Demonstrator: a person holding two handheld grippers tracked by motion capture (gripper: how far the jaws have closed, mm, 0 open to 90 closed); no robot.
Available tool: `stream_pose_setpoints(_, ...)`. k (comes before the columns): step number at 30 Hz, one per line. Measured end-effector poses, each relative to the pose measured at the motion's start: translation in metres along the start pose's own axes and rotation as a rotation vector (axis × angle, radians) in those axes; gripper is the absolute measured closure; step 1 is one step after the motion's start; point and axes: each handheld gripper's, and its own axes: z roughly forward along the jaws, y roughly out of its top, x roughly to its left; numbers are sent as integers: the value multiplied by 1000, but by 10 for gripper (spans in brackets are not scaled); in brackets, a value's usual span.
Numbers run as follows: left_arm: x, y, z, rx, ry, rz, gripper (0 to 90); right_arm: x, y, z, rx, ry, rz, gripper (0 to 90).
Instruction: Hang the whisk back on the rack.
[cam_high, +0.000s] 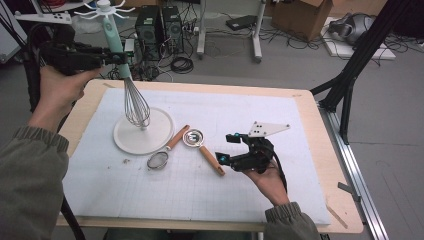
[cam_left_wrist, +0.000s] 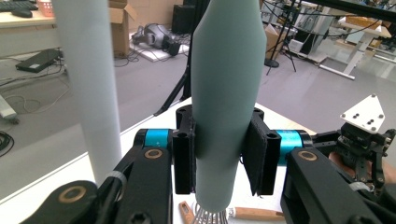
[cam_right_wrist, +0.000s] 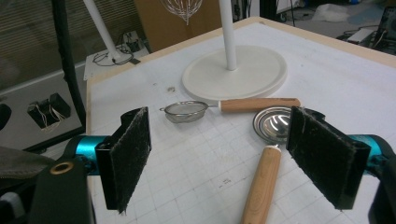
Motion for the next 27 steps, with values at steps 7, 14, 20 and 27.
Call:
stream_pose_setpoints(7, 7, -1, 1, -13, 6, -24, 674, 0, 0, 1, -1, 4, -6, 212)
stream_pose_setpoints(14, 8, -1, 1, -19, 31, -16, 672, 1, -1, 1, 0, 6, -9, 213)
stream_pose_setpoints(20, 6, -2, -1, -6, 55, 0, 661, 1, -2, 0, -9, 4, -11, 213)
stream_pose_setpoints(27, 6, -6, -10, 32, 100, 8, 585, 3, 0, -5, -28, -5, -25, 221)
